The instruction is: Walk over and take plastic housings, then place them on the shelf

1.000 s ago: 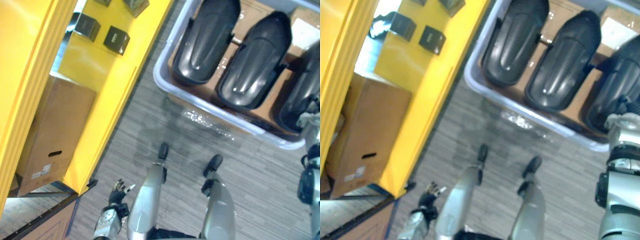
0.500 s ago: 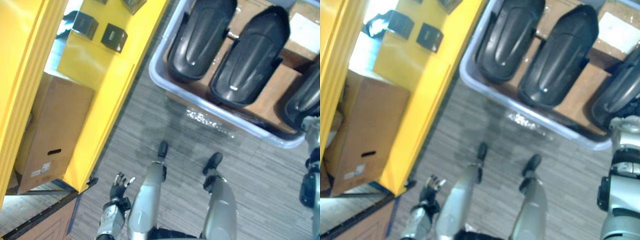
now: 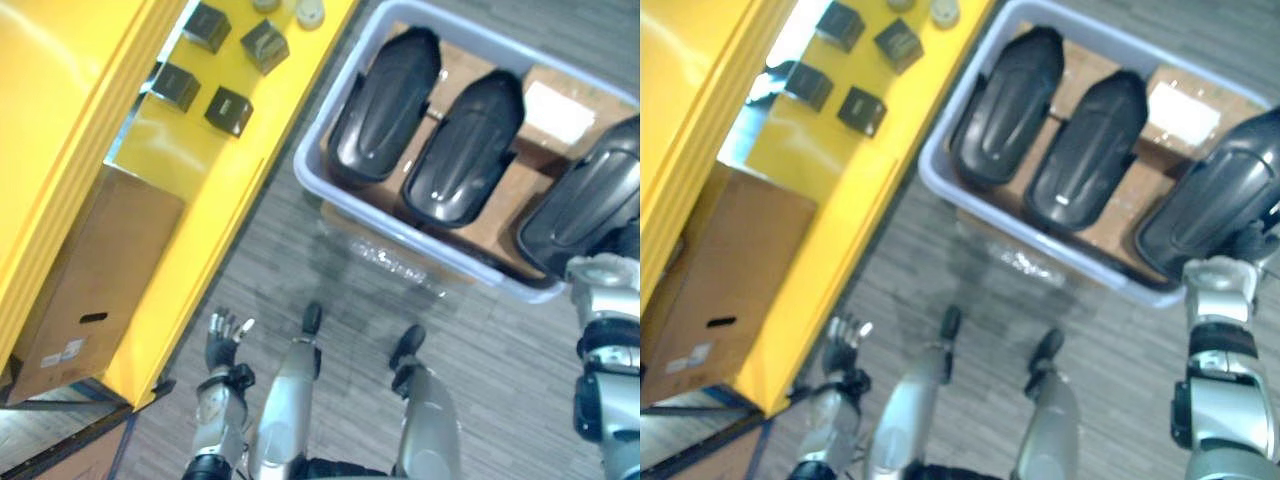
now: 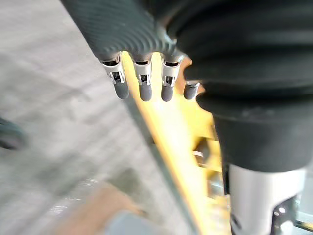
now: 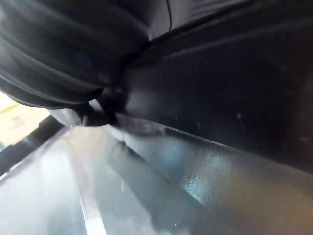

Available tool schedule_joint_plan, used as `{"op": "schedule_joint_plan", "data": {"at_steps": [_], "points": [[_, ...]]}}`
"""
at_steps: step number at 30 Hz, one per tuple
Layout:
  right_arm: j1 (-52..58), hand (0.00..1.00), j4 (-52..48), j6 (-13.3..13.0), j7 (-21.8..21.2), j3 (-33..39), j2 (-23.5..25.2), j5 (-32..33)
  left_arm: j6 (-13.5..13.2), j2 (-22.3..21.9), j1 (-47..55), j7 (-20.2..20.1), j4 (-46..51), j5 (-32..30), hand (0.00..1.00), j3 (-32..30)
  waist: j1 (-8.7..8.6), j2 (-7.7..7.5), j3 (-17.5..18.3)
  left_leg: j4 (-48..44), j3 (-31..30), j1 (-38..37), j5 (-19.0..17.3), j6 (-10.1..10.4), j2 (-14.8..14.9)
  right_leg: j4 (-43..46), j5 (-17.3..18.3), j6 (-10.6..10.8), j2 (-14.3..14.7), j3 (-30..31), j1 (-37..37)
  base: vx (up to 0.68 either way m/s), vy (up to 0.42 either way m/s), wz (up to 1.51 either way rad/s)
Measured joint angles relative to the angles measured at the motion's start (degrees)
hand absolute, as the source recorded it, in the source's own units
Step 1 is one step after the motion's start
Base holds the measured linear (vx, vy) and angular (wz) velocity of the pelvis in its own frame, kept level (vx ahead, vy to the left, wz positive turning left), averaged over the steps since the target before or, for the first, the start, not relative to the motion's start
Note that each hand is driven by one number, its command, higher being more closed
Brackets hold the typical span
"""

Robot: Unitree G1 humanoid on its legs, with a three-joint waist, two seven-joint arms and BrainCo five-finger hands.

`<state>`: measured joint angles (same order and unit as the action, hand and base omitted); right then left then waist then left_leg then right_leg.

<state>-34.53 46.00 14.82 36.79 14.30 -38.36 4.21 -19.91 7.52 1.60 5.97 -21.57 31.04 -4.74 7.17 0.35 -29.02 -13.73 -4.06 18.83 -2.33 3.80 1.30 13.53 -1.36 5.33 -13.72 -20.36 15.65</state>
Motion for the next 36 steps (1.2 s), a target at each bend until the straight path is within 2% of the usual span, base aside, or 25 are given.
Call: {"op": "schedule_joint_plan", "data": {"at_steps": [3, 4, 6, 8, 11, 12, 14, 15, 16, 17, 20, 21, 25, 27, 30, 32, 35, 36], "points": [[3.5, 1.00, -1.9, -1.0, 1.4, 3.2, 0.6, -1.6, 2.4, 2.0, 2.3, -0.1, 7.3, 0.0, 0.00, -1.9, -0.41, -1.43, 1.6, 3.4, 0.4, -4.3, 0.7, 0.2, 0.1, -3.6, -1.1, 0.4, 0.6, -0.2, -4.2, 0.13, 0.001, -0.04], [5.4, 1.00, -2.2, -1.2, 2.7, 4.8, 1.5, -2.5, 4.0, 3.0, 3.2, -0.2, 9.6, -0.1, 0.00, -1.9, -0.82, -2.20, 4.8, 4.9, 0.6, -5.3, 0.8, 0.3, 0.1, -5.8, -1.7, 0.7, 0.9, -0.5, -5.4, 0.17, 0.008, -0.01], [6.6, 1.00, -3.5, -1.2, 4.0, 6.4, 2.4, -3.0, 5.7, 3.3, 3.5, -0.3, 11.5, -0.4, 0.00, -1.9, -1.69, -2.55, 7.0, 6.3, 0.7, -7.3, 0.9, 0.4, -0.1, -8.0, -2.2, 1.1, 1.0, -1.1, -7.8, 0.17, 0.008, 0.01], [10.2, 1.00, -10.1, -1.3, 5.8, 8.1, 3.4, -5.0, 9.2, 3.3, 3.5, -1.2, 16.6, -3.2, 0.00, -1.8, -2.12, -2.83, 10.8, 8.2, 1.5, -10.3, 0.9, 0.4, -0.3, -10.4, -2.5, 1.5, 1.0, -1.4, -10.9, 0.20, 0.007, -0.04], [11.9, 1.00, -19.6, -1.4, 5.6, 8.0, 4.8, -10.4, 12.8, 4.2, 2.3, -2.4, 22.2, -10.0, 0.00, -1.8, -3.34, -2.80, 13.9, 9.7, 1.9, -13.7, 0.9, 0.4, -0.3, -12.3, -2.6, 1.6, 1.2, -1.5, -14.2, 0.15, -0.013, -0.09], [12.1, 1.00, -24.4, -2.3, 4.8, 7.8, 5.4, -13.5, 15.5, 5.3, 0.9, -2.8, 24.1, -12.1, 0.00, -1.7, -3.49, -2.61, 15.3, 10.9, 3.2, -16.1, 0.9, 0.4, -0.1, -13.0, -2.6, 1.7, 1.4, -1.4, -16.0, 0.09, -0.022, -0.18], [12.3, 1.00, -28.2, -3.7, 3.6, 6.9, 5.5, -16.2, 17.9, 6.8, -1.3, -2.8, 24.6, -14.2, 0.00, -1.6, -3.82, -2.47, 17.1, 12.1, 3.4, -17.7, 0.9, 0.4, 0.1, -13.8, -2.6, 1.7, 1.7, -1.3, -17.2, 0.06, -0.020, -0.14], [12.3, 1.00, -30.8, -5.8, 2.3, 5.7, 5.6, -18.1, 20.2, 8.6, -4.5, -2.8, 24.4, -14.2, 0.00, -1.6, -4.18, -2.55, 18.4, 13.0, 4.0, -18.9, 0.9, 0.4, 0.3, -14.3, -2.7, 1.8, 1.9, -1.1, -18.0, 0.03, -0.016, -0.08], [12.3, 1.00, -31.2, -6.1, 2.1, 5.4, 5.6, -18.5, 20.6, 9.0, -5.2, -2.8, 24.3, -14.2, 0.00, -1.5, -4.20, -2.61, 18.8, 13.2, 4.1, -19.0, 0.9, 0.4, 0.3, -14.4, -2.7, 1.8, 1.9, -1.0, -17.9, 0.02, -0.009, -0.13], [12.1, 1.00, -32.1, -8.1, 1.2, 4.0, 5.7, -19.6, 21.9, 10.8, -8.6, -2.9, 22.7, -14.2, 0.00, -1.2, -4.37, -2.88, 20.0, 13.3, 4.6, -19.0, 0.9, 0.4, 0.3, -15.0, -3.0, 1.9, 2.0, -0.8, -17.9, 0.00, 0.003, -0.13], [10.4, 1.00, -32.2, -12.3, -0.9, 0.2, 5.9, -21.2, 24.1, 13.9, -16.3, -4.1, 17.5, -15.0, 0.00, -0.4, -4.71, -3.30, 20.8, 13.4, 5.3, -20.0, 0.9, 0.4, 0.3, -16.3, -4.1, 1.7, 2.2, 0.1, -19.0, -0.05, 0.008, -0.18], [9.1, 1.00, -32.6, -15.3, -2.0, -2.3, 7.4, -22.3, 25.4, 15.0, -21.0, -4.8, 15.0, -15.2, 0.00, 1.1, -4.91, -3.43, 21.0, 13.5, 6.0, -21.3, 0.9, 0.4, 0.3, -16.3, -4.2, 1.6, 2.1, 0.5, -19.8, -0.08, 0.011, -0.17], [6.8, 1.00, -34.0, -19.6, -2.2, -6.1, 10.0, -23.1, 26.6, 15.0, -27.0, -4.9, 12.6, -14.8, 0.00, 4.0, -5.09, -3.41, 21.9, 13.8, 6.3, -21.7, 0.9, 0.4, 0.5, -16.6, -4.6, 1.4, 2.4, 0.7, -19.9, -0.08, -0.001, -0.08], [4.7, 1.00, -34.3, -22.1, -2.2, -8.8, 11.9, -23.2, 28.1, 15.0, -28.8, -5.0, 11.6, -12.9, 0.00, 6.0, -5.14, -3.49, 22.4, 14.1, 6.5, -21.8, 1.2, 0.4, 0.7, -17.4, -5.3, 1.1, 2.8, 0.9, -20.1, -0.08, -0.017, -0.07], [3.6, 1.00, -34.4, -23.7, -2.1, -11.2, 13.5, -24.8, 29.6, 14.4, -29.1, -5.0, 11.0, -10.0, 0.00, 7.8, -5.30, -3.52, 23.0, 14.8, 6.4, -21.9, 1.8, 0.6, 0.8, -17.9, -5.7, 1.0, 3.0, 0.7, -20.2, -0.05, -0.024, 0.04], [3.6, 1.00, -34.3, -23.7, -2.1, -13.3, 14.9, -25.8, 32.4, 14.2, -29.1, -4.9, 10.0, -6.5, 0.00, 9.0, -5.31, -3.48, 23.2, 15.6, 6.2, -22.8, 2.3, 0.6, 0.8, -18.0, -5.7, 1.0, 3.1, 0.5, -21.0, -0.03, -0.011, 0.04], [3.1, 1.00, -34.3, -24.1, -2.0, -14.1, 16.4, -27.1, 35.2, 13.8, -29.1, -4.0, 7.7, -2.1, 0.00, 9.7, -5.27, -3.50, 23.5, 15.6, 6.1, -22.8, 2.3, 0.6, 0.7, -18.0, -5.8, 1.1, 3.0, 0.4, -21.0, -0.01, 0.002, 0.01], [3.0, 1.00, -34.3, -24.1, -2.0, -14.4, 16.5, -27.5, 35.4, 13.7, -29.1, -4.0, 7.0, -1.7, 0.00, 9.9, -5.24, -3.50, 23.5, 15.6, 6.0, -22.8, 2.3, 0.6, 0.6, -18.0, -5.8, 1.1, 3.0, 0.4, -21.1, -0.03, 0.009, 0.04]]}}
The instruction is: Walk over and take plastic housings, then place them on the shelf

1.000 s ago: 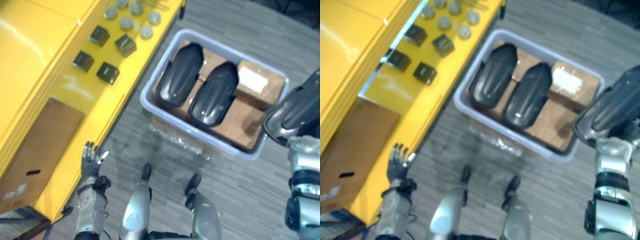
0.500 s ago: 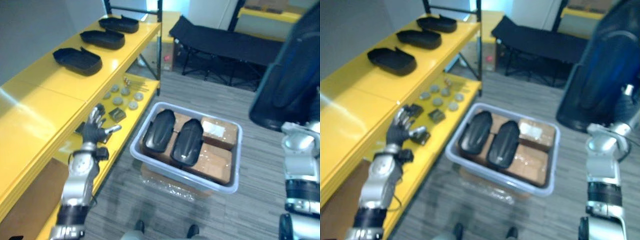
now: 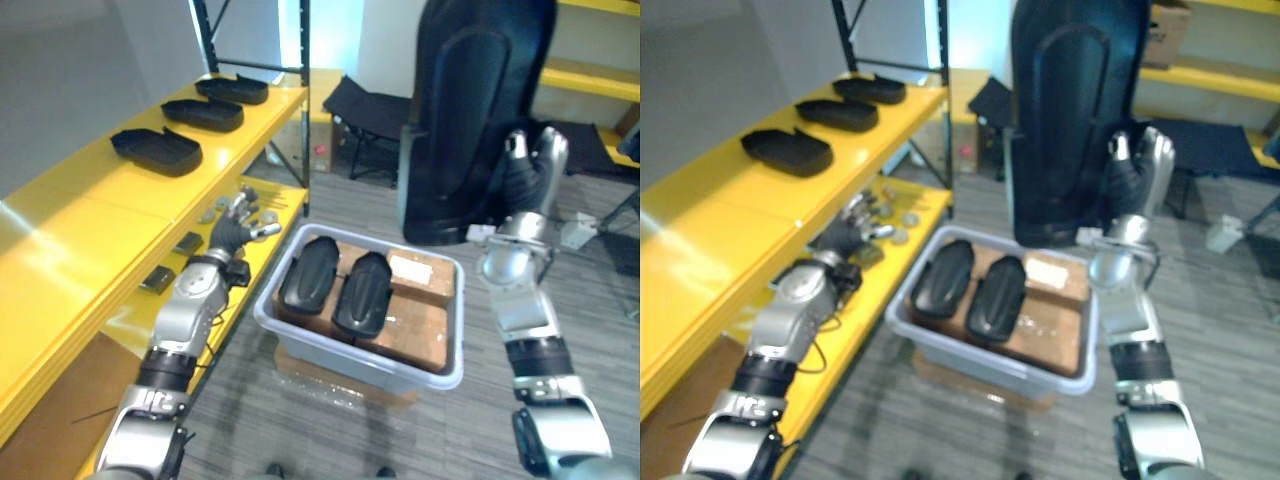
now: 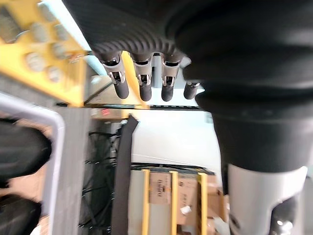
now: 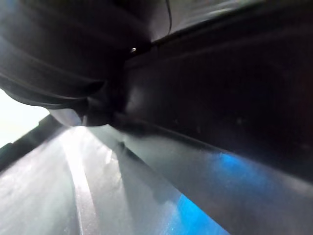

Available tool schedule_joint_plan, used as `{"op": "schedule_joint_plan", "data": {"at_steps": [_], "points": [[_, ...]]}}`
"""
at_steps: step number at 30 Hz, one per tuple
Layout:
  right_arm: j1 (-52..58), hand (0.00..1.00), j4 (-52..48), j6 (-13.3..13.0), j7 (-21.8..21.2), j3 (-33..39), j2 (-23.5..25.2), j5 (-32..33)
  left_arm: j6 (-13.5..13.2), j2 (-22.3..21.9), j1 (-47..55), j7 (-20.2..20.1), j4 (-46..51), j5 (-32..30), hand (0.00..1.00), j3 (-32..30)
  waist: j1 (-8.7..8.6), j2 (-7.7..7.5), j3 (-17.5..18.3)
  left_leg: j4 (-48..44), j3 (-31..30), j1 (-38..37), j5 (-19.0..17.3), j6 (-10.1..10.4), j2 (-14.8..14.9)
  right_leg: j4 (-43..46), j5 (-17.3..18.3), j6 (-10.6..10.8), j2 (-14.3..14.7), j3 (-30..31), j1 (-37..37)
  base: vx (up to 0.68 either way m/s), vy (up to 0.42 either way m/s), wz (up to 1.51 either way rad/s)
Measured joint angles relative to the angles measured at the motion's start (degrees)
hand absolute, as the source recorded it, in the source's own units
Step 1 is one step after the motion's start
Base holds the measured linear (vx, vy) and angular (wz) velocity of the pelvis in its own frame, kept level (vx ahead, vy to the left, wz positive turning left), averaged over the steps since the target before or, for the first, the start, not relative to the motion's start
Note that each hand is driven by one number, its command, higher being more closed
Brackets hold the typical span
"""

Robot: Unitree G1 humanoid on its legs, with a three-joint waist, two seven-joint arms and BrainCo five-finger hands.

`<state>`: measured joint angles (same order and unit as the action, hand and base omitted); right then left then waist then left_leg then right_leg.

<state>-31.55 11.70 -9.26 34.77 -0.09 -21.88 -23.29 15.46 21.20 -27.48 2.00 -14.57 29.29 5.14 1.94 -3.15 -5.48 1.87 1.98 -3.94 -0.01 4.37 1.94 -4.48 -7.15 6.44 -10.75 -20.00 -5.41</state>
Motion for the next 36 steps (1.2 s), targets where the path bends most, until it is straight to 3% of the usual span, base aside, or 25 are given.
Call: {"op": "schedule_joint_plan", "data": {"at_steps": [7, 23, 36], "points": [[-1.0, 1.00, 1.4, 0.5, -0.2, -5.5, 0.9, -1.8, 0.3, -3.3, 0.0, -0.6, -2.6, 4.5, 0.00, 1.1, 0.34, -0.04, 0.0, 0.0, -1.1, 0.0, 0.2, 0.1, -0.1, 0.0, 0.0, 0.0, 0.0, -0.7, -0.6, -0.02, 0.005, 0.07], [-2.5, 1.00, 13.4, 1.9, -0.9, -13.1, 4.7, -2.3, -7.9, -6.1, 0.6, -1.2, -2.5, 4.4, 0.00, 3.1, 0.97, -0.70, 0.5, 1.5, -2.1, 0.0, 1.4, 0.1, -0.3, 0.0, 0.0, 0.0, 0.0, -2.0, -0.6, -0.01, 0.001, 0.04], [-5.4, 1.00, 16.9, 2.2, -0.9, -18.1, 6.4, -2.2, -7.9, -8.4, 0.7, -3.8, -2.4, 4.1, 0.00, 7.8, 1.41, -0.68, 0.5, 1.2, -2.9, 0.2, 1.4, 0.1, -0.5, 0.0, 0.0, 0.0, 0.0, -2.5, -0.7, 0.00, 0.002, 0.01]]}}
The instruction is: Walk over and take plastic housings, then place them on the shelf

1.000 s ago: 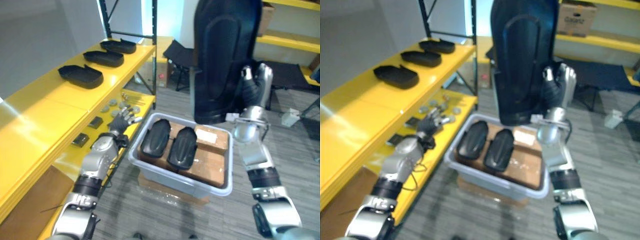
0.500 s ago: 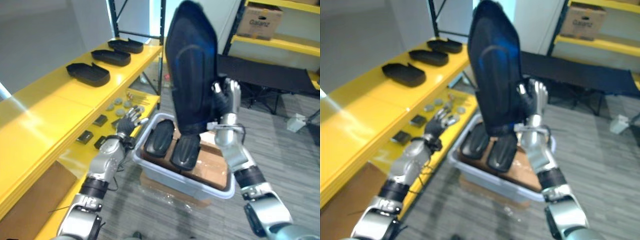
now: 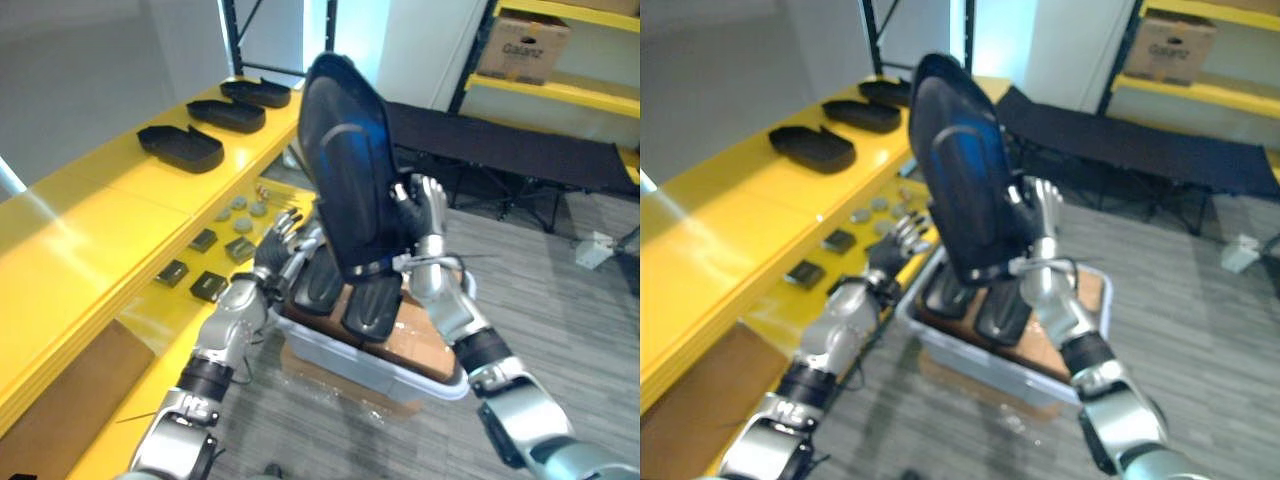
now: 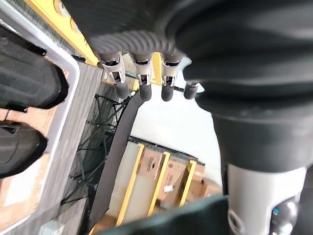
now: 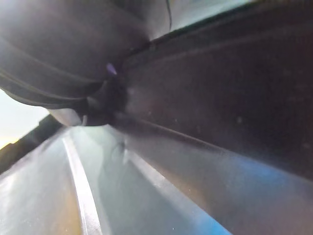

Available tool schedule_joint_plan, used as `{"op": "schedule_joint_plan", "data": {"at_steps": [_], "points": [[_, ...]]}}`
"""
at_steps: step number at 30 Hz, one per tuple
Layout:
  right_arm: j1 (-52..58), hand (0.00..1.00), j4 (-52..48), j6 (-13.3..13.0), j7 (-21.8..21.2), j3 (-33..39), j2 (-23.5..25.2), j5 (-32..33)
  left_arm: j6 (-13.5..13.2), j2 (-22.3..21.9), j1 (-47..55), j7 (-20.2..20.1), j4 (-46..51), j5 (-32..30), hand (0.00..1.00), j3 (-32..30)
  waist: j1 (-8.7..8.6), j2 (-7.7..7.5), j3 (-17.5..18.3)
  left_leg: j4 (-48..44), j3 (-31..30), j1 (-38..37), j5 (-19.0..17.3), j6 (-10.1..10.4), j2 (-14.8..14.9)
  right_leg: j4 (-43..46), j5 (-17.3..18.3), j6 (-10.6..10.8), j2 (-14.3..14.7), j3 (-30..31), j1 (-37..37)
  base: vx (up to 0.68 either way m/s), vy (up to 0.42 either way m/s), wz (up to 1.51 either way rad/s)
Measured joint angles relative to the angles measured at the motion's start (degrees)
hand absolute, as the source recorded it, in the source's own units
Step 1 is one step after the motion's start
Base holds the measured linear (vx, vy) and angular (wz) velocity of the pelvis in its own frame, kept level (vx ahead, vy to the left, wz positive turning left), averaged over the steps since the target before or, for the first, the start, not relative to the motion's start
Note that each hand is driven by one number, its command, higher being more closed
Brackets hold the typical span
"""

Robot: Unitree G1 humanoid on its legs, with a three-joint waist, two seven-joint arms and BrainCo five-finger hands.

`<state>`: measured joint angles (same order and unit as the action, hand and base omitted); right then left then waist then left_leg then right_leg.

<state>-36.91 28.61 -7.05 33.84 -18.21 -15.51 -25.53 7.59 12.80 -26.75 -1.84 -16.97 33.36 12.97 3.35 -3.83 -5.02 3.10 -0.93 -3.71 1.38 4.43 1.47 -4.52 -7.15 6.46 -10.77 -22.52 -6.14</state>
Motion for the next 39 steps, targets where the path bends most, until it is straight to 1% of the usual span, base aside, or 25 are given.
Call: {"op": "schedule_joint_plan", "data": {"at_steps": [3, 9, 12, 13, 15, 18, 21, 24, 25, 26, 29, 31, 34, 37, 39], "points": [[-0.5, 1.00, 1.8, 0.0, 0.0, -0.1, 0.3, 0.0, 0.0, 0.0, 0.1, -1.2, 0.0, 0.0, 0.00, 1.0, 0.00, 0.02, 0.0, -0.7, -0.2, 0.5, 0.0, 0.0, 0.0, 0.0, 0.0, 0.0, 0.0, -0.4, 0.0, -0.02, 0.006, 0.05], [-0.6, 1.00, 2.5, 0.1, -0.3, -2.8, 0.6, -0.1, 0.0, -1.7, 1.4, -1.3, 0.0, 0.1, 0.00, 3.6, 0.18, 0.54, 0.2, -0.9, -0.4, 0.8, 0.0, 0.0, 0.0, 0.0, 0.0, 0.0, 0.0, -0.7, 0.0, -0.01, 0.002, 0.02], [-0.7, 1.00, 4.1, 0.1, -0.3, -3.5, 0.7, -0.2, -0.5, -2.1, 2.3, -1.3, 0.0, 0.6, 0.00, 4.3, 0.37, 0.79, 0.2, -1.0, -0.3, 0.8, 0.0, 0.0, 0.0, 0.0, 0.0, -0.1, 0.0, -0.8, 0.0, 0.00, 0.000, 0.00], [-0.7, 1.00, 4.5, 0.2, -0.3, -3.6, 0.9, -0.3, -1.2, -2.1, 2.3, -1.5, 0.0, 0.8, 0.00, 4.9, 0.41, 0.89, 0.2, -1.0, -0.3, 0.8, 0.0, 0.0, 0.0, 0.0, 0.1, -0.1, 0.0, -0.8, 0.0, 0.00, 0.000, 0.00], [-0.7, 1.00, 5.1, 0.2, -0.3, -4.2, 1.4, -0.8, -1.8, -2.2, 2.3, -1.7, 0.1, 3.2, 0.00, 5.9, 0.44, 1.07, 0.3, -1.0, -0.3, 0.8, 0.0, 0.0, 0.0, 0.0, 0.1, -0.1, 0.0, -0.8, 0.0, 0.00, 0.000, 0.00], [-0.8, 1.00, 5.9, 0.2, -0.3, -4.9, 1.7, -1.2, -1.9, -3.0, 2.3, -1.6, 0.1, 6.4, 0.00, 6.0, 0.51, 1.20, 0.2, -1.0, -0.3, 0.8, 0.0, 0.0, 0.0, 0.0, 0.1, -0.1, 0.0, -0.8, 0.1, 0.00, 0.000, 0.00], [-0.8, 1.00, 6.0, 0.2, -0.3, -4.9, 1.7, -1.3, -2.6, -3.6, 2.3, -1.5, 0.1, 7.4, 0.00, 6.1, 0.50, 1.26, 0.2, -1.0, -0.3, 0.8, 0.0, 0.0, 0.0, 0.0, 0.1, -0.1, 0.0, -0.8, 0.1, 0.00, 0.000, 0.00], [-0.8, 1.00, 6.0, 0.0, -0.2, -4.9, 1.8, -2.2, -4.0, -4.2, 2.5, -0.1, 0.1, 9.1, 0.00, 6.0, 0.54, 1.25, 0.2, -1.0, -0.3, 0.8, 0.0, 0.0, 0.0, 0.0, 0.1, -0.1, 0.0, -0.8, 0.0, 0.00, 0.000, 0.00], [-0.8, 1.00, 6.0, -0.2, -0.1, -4.9, 1.8, -2.3, -4.1, -4.4, 2.6, 0.6, 0.2, 9.2, 0.00, 6.1, 0.55, 1.25, 0.2, -1.0, -0.3, 0.8, 0.0, 0.0, 0.0, 0.0, 0.1, -0.1, -0.1, -0.8, 0.0, 0.00, 0.000, 0.00], [-0.8, 1.00, 6.1, -0.4, -0.1, -4.9, 2.0, -2.4, -4.3, -4.5, 2.8, 1.6, 0.3, 9.3, 1.00, 6.1, 0.55, 1.25, 0.2, -1.0, -0.3, 0.8, 0.0, 0.0, 0.0, 0.0, 0.1, -0.1, 0.0, -0.8, 0.0, 0.00, 0.000, 0.00], [-0.7, 1.00, 6.1, -1.6, 0.4, -4.9, 2.5, -3.5, -6.1, -5.0, 4.0, 3.5, 0.5, 9.2, 1.00, 5.9, 0.54, 1.25, 0.2, -1.0, -0.3, 0.8, -0.1, 0.0, 0.2, 0.0, 0.1, -0.1, 0.0, -0.8, 0.0, 0.00, 0.000, 0.00], [-0.5, 1.00, 6.1, -2.2, 1.5, -4.9, 2.7, -4.5, -6.7, -5.5, 4.7, 3.6, 0.6, 8.9, 1.00, 5.7, 0.65, 1.25, 0.2, -1.0, -0.3, 0.8, -0.1, 0.0, 0.2, 0.0, 0.1, -0.1, 0.0, -0.8, 0.0, 0.00, 0.000, 0.00], [-0.2, 1.00, 6.1, -3.9, 2.8, -5.0, 3.2, -4.6, -8.2, -6.0, 5.3, 4.0, 0.6, 8.9, 1.00, 5.0, 0.66, 1.25, 0.2, -1.0, -0.3, 0.8, -0.1, 0.0, 0.3, 0.0, 0.1, -0.1, 0.0, -0.8, 0.1, 0.00, 0.000, 0.00], [0.8, 1.00, 5.5, -5.3, 4.2, -5.1, 4.6, -4.6, -8.7, -6.9, 6.2, 5.4, 0.6, 8.3, 1.00, 3.1, 0.61, 1.25, 0.2, -1.0, -0.2, 0.8, -0.1, 0.0, 0.4, 0.0, 0.1, -0.1, 0.0, -0.8, 0.1, 0.00, 0.000, 0.00], [1.3, 1.00, 5.3, -5.5, 4.8, -5.8, 5.2, -4.6, -8.8, -6.8, 6.9, 5.7, 0.6, 7.7, 1.00, 2.3, 0.63, 1.24, 0.2, -1.0, -0.2, 0.8, -0.1, 0.1, 0.4, 0.0, 0.1, -0.1, 0.1, -0.8, 0.1, 0.00, 0.000, 0.00]]}}
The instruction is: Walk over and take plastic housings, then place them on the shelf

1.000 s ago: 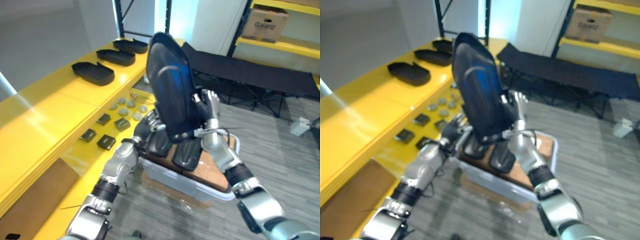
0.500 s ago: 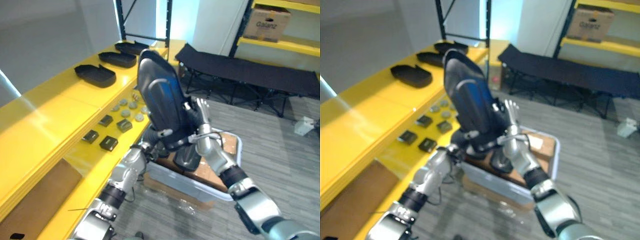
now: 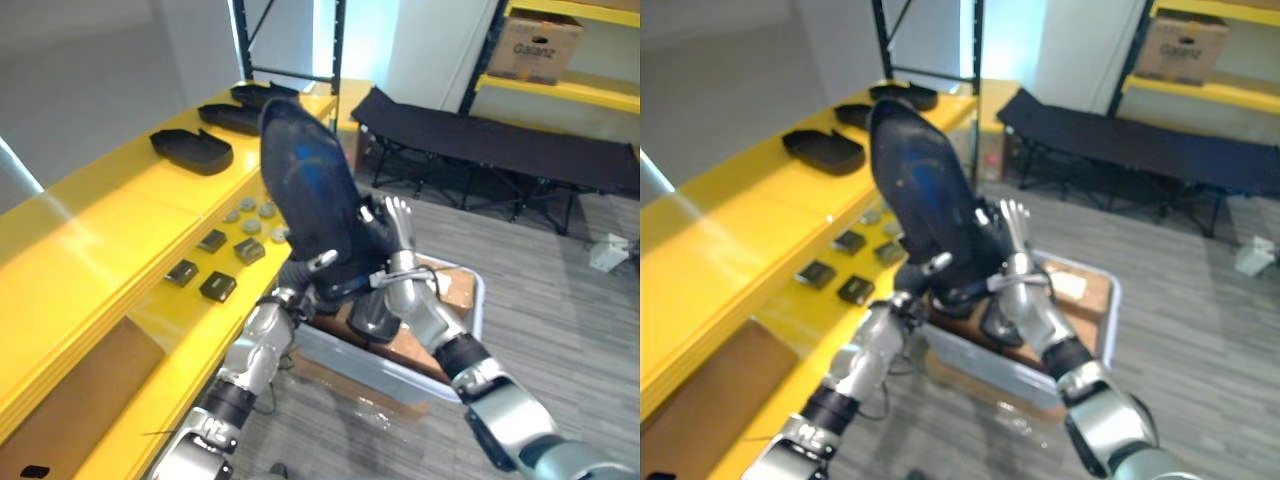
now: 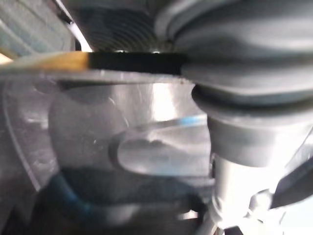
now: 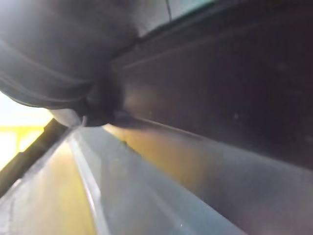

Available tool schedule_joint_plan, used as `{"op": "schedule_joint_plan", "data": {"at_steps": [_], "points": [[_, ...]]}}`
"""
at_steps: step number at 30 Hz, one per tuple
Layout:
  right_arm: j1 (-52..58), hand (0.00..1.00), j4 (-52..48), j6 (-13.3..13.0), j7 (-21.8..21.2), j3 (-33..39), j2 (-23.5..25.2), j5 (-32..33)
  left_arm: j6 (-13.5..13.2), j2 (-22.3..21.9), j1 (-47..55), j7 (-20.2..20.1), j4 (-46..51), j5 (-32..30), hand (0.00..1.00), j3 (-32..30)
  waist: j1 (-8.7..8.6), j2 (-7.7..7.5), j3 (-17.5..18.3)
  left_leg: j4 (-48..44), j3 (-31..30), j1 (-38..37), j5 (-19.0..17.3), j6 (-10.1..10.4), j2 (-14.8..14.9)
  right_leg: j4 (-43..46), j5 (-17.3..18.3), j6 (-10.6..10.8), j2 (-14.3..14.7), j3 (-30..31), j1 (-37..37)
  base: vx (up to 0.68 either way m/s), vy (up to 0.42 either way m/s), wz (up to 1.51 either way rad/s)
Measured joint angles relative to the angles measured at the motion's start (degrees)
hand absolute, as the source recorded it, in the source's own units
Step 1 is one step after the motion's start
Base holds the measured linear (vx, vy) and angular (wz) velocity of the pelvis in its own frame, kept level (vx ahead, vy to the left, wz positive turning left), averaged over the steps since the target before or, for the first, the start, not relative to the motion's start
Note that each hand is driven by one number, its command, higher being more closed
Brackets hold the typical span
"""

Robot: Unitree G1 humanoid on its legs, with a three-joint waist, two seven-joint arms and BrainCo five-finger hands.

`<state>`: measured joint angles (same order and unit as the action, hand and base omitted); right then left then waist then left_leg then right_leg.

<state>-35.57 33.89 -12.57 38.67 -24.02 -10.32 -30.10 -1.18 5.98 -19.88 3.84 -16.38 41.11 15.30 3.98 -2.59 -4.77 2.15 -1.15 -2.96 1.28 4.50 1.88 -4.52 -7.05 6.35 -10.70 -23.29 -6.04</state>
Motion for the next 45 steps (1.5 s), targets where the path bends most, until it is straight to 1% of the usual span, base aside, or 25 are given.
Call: {"op": "schedule_joint_plan", "data": {"at_steps": [1, 7, 11, 12, 13, 16, 18, 20, 21, 23, 25, 27, 29, 31, 33, 34, 36, 39, 42, 45], "points": [[0.7, 1.00, -0.5, 0.0, 0.3, -0.2, 0.4, 0.0, -0.2, 0.0, 0.4, 0.0, 0.0, -1.2, 1.00, -0.5, 0.01, 0.00, 0.0, 0.0, 0.0, 0.0, 0.0, 0.0, 0.0, 0.0, 0.0, 0.0, 0.0, 0.0, 0.0, 0.00, 0.000, 0.00], [2.0, 1.00, -3.5, 0.0, 2.2, -1.0, 1.0, 0.1, -4.3, 0.0, 1.1, 0.2, 0.1, -1.5, 1.00, -0.4, 0.01, -0.01, 0.0, -0.1, 0.1, 0.0, -0.1, 0.0, 0.1, 0.0, 0.0, 0.0, 0.0, 0.1, 0.0, 0.00, 0.000, 0.00], [3.3, 1.00, -6.2, -0.2, 2.5, -0.9, 1.2, 0.4, -5.2, 0.2, 1.2, 2.1, 2.4, -4.0, 1.00, -0.1, -0.01, 0.00, 0.0, -0.6, 0.3, 0.0, -0.4, 0.1, 0.2, 0.0, 0.0, 0.0, 0.1, 0.4, 0.0, 0.00, 0.000, -0.02], [3.3, 1.00, -6.3, -0.2, 2.5, -0.9, 1.2, 0.6, -5.7, 0.3, 1.2, 2.4, 2.5, -5.4, 1.00, 0.2, -0.10, -0.01, 0.0, -0.6, 0.3, 0.0, -0.4, 0.1, 0.2, 0.0, 0.0, -0.1, 0.1, 0.5, 0.0, 0.00, 0.000, -0.04], [3.3, 1.00, -6.3, -0.5, 2.5, -0.9, 1.2, 1.0, -6.0, 0.3, 1.2, 2.6, 2.7, -6.3, 1.00, 0.5, -0.13, 0.00, 0.0, -0.6, 0.3, 0.0, -0.4, 0.1, 0.2, 0.0, 0.0, -0.1, 0.1, 0.5, 0.0, 0.00, 0.000, 0.00], [3.9, 1.00, -6.4, -2.5, 2.5, -0.9, 1.1, 3.5, -6.7, 0.5, 1.2, 3.0, 3.4, -8.5, 1.00, 0.6, -0.17, -0.01, 0.0, -0.6, 0.3, 0.0, -0.5, 0.2, 0.4, 0.0, 0.1, -0.1, 0.3, 0.6, 0.1, 0.00, 0.000, 0.00], [4.1, 1.00, -6.4, -3.2, 2.2, -0.9, 1.1, 5.2, -6.7, 0.8, 1.2, 4.3, 4.7, -10.2, 1.00, 1.0, -0.23, 0.00, 0.0, -0.6, 0.3, 0.0, -0.5, 0.2, 0.5, -0.1, 0.1, -0.2, 0.4, 0.6, 0.1, 0.00, 0.000, 0.00], [4.2, 1.00, -6.8, -4.6, 1.9, -0.9, 1.1, 7.0, -6.7, 1.7, 1.2, 5.2, 6.6, -10.6, 1.00, 1.3, -0.32, -0.01, 0.0, -0.7, 0.4, 0.0, -0.6, 0.3, 0.7, -0.1, 0.1, -0.2, 0.6, 0.9, 0.2, 0.00, 0.000, -0.05], [4.3, 0.00, -7.0, -4.9, 1.9, -0.9, 1.1, 7.3, -6.7, 2.0, 1.2, 5.3, 7.1, -10.8, 1.00, 1.4, -0.34, -0.01, 0.0, -0.7, 0.5, 0.0, -0.6, 0.4, 0.8, -0.1, 0.1, -0.2, 0.7, 0.9, 0.2, 0.00, 0.000, -0.06], [5.2, 0.00, -8.1, -5.7, 1.9, -0.9, 1.1, 8.0, -6.7, 2.6, 1.2, 6.1, 8.9, -13.0, 1.00, 1.6, -0.43, -0.02, 0.0, -0.7, 0.6, 0.0, -0.7, 0.5, 0.9, -0.2, 0.1, -0.2, 0.8, 1.1, 0.3, 0.00, 0.001, -0.06], [6.0, 0.00, -8.4, -7.4, 1.4, -0.9, 0.9, 8.7, -6.7, 2.9, 1.2, 6.1, 9.4, -14.6, 1.00, 1.6, -0.53, -0.02, 0.0, -0.7, 0.9, 0.0, -0.8, 0.5, 0.9, -0.4, 0.1, -0.2, 0.8, 1.3, 0.4, -0.01, 0.005, -0.05], [7.0, 0.00, -8.6, -9.5, 0.3, -1.3, 0.9, 9.4, -6.7, 3.2, 1.2, 6.2, 9.6, -14.7, 1.00, 1.7, -0.96, -0.03, 0.0, -0.8, 1.2, 0.0, -0.9, 0.5, 0.9, -0.5, 0.1, -0.2, 0.8, 1.4, 0.5, -0.01, 0.008, -0.04], [8.3, 0.00, -9.3, -10.3, -1.5, -2.3, 0.9, 11.5, -6.7, 3.2, 0.8, 6.9, 10.3, -14.7, 1.00, 1.6, -1.12, -0.06, 0.0, -0.8, 1.5, 0.0, -0.9, 0.5, 1.0, -0.5, 0.1, -0.2, 0.8, 1.6, 0.7, -0.01, 0.007, -0.06], [9.6, 0.00, -9.4, -10.3, -2.6, -3.1, 0.9, 12.4, -6.4, 3.3, 0.4, 8.3, 11.9, -15.2, 1.00, 1.3, -1.18, -0.06, 0.0, -0.8, 1.5, 0.0, -1.0, 0.5, 1.0, -0.5, 0.1, -0.2, 0.8, 1.7, 0.7, 0.00, 0.002, -0.03], [11.2, 0.00, -9.5, -10.0, -5.5, -3.9, 0.9, 14.9, -6.3, 3.4, -0.8, 9.5, 13.4, -17.4, 1.00, 0.2, -1.16, -0.07, 0.0, -0.8, 1.4, 0.0, -1.0, 0.5, 1.0, -0.5, 0.1, -0.2, 0.9, 1.7, 0.8, 0.00, 0.000, 0.00], [11.7, 0.00, -9.4, -10.0, -6.3, -4.1, 0.9, 15.4, -6.3, 3.7, -1.1, 9.5, 13.9, -17.6, 1.00, 0.0, -1.16, -0.07, 0.0, -0.8, 1.4, 0.0, -1.0, 0.5, 1.0, -0.5, 0.1, -0.2, 0.9, 1.7, 0.8, 0.00, 0.000, 0.00], [13.2, 0.00, -9.4, -9.7, -9.7, -4.4, 0.7, 16.3, -6.4, 4.3, -2.4, 9.4, 15.9, -19.3, 1.00, -1.0, -1.08, -0.09, 0.0, -0.8, 1.4, 0.1, -1.0, 0.5, 1.0, -0.5, 0.1, -0.2, 0.9, 1.7, 0.8, 0.00, 0.000, 0.00], [13.2, 0.00, -9.4, -9.6, -11.9, -4.1, 0.3, 16.5, -6.5, 5.2, -3.3, 8.9, 16.6, -21.4, 1.00, -1.5, -1.08, -0.13, 0.1, -0.9, 1.4, 0.0, -1.0, 0.5, 1.0, -0.6, 0.1, -0.2, 0.9, 1.7, 0.7, 0.00, 0.000, 0.00], [13.2, 0.00, -10.2, -9.6, -13.8, -3.2, -0.4, 16.7, -6.6, 5.5, -3.3, 9.1, 16.9, -24.0, 1.00, -2.0, -1.09, -0.25, 0.1, -0.9, 1.4, 0.1, -1.0, 0.5, 1.0, -0.5, 0.1, -0.2, 0.9, 1.7, 0.8, 0.00, 0.000, 0.00], [13.7, 0.00, -14.8, -9.7, -15.3, 0.9, -0.9, 20.6, -7.1, 5.4, -3.2, 10.0, 17.1, -28.6, 1.00, -4.1, -1.13, -0.25, 0.1, -0.9, 1.6, 0.0, -1.0, 0.5, 1.0, -0.4, 0.1, -0.2, 0.9, 1.9, 0.9, 0.00, 0.000, 0.00]]}}
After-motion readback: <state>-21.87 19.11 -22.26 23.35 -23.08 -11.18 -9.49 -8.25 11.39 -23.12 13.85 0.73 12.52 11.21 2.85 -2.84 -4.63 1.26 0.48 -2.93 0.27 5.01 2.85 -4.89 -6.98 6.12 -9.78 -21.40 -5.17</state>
